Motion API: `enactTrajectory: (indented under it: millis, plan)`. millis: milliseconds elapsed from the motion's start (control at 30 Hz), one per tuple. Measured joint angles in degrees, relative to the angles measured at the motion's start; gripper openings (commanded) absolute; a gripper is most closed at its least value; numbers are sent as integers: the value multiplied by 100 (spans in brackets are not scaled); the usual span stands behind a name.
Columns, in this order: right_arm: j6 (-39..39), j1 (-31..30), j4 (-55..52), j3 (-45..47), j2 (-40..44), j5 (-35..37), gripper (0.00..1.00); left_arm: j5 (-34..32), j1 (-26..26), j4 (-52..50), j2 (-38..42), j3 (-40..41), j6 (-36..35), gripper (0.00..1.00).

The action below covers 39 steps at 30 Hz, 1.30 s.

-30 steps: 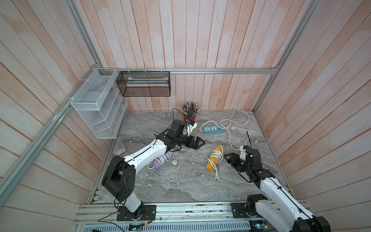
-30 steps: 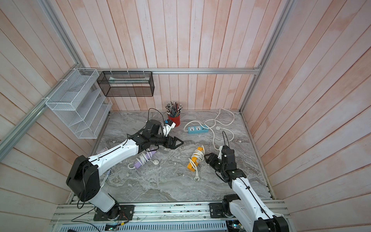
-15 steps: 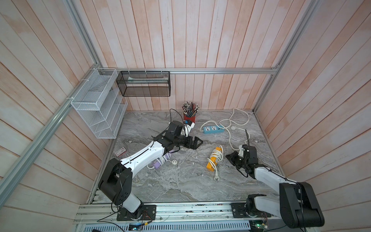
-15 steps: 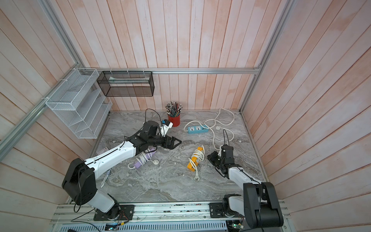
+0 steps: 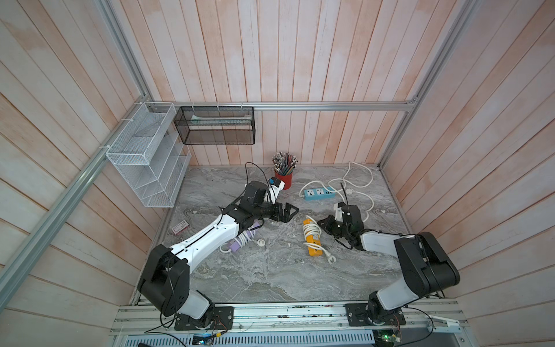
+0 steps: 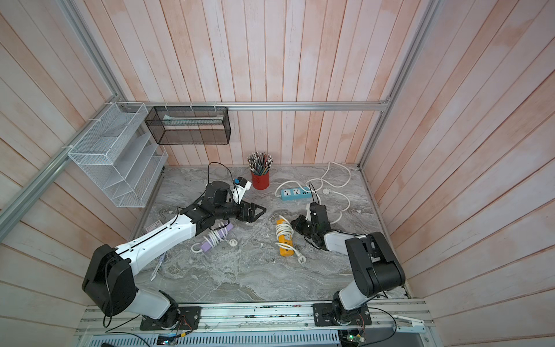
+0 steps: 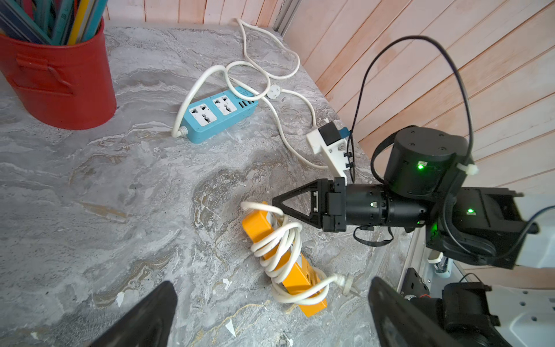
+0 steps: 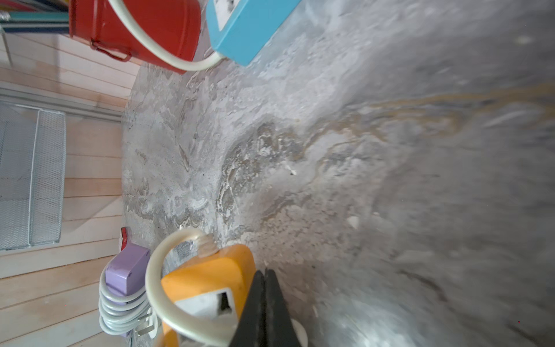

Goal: Unwrap the cord wrapped around the power strip
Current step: Adjust the power strip at the center of the board.

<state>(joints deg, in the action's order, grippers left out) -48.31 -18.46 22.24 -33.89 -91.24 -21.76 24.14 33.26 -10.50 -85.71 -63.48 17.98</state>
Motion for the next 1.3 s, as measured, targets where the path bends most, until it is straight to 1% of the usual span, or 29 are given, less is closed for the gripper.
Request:
enactTrajectory:
  millis: [267, 400, 467, 533, 600, 667, 733, 833, 933, 1033, 1133, 1300]
  plan:
    - [-9, -780, 138, -544, -708, -92, 6, 116, -264, 127, 208, 256, 120, 100]
    - [55, -1032, 125, -793, -846, -162, 9, 225, -286, 151, 214, 299, 160, 100]
    - [157, -1054, 24, -855, -802, -153, 14, 273, -286, 160, 216, 337, 175, 100]
    - [332, -1027, -197, -927, -678, -81, 27, 310, -286, 175, 216, 385, 184, 100]
    - [544, -981, -505, -1064, -479, 13, 46, 372, -286, 210, 216, 444, 219, 100]
    - [754, -929, -807, -1298, -271, 131, 57, 417, -286, 238, 216, 470, 247, 100]
    - [935, -868, -1021, -1541, -42, 245, 65, 448, -286, 278, 216, 472, 284, 100]
    - [1091, -708, -1202, -1698, 374, 315, 70, 479, -286, 365, 216, 472, 313, 100]
    - [1132, -503, -1373, -1596, 872, 323, 74, 507, -289, 409, 216, 472, 326, 100]
    - [1093, -402, -1515, -1193, 1482, 304, 78, 542, -306, 411, 216, 472, 326, 100]
    - [1084, -470, -1808, -691, 2076, 321, 82, 564, -334, 415, 216, 472, 326, 100]
    - [1084, -645, -2422, 35, 3018, 592, 82, 658, -396, 570, 153, 472, 382, 100]
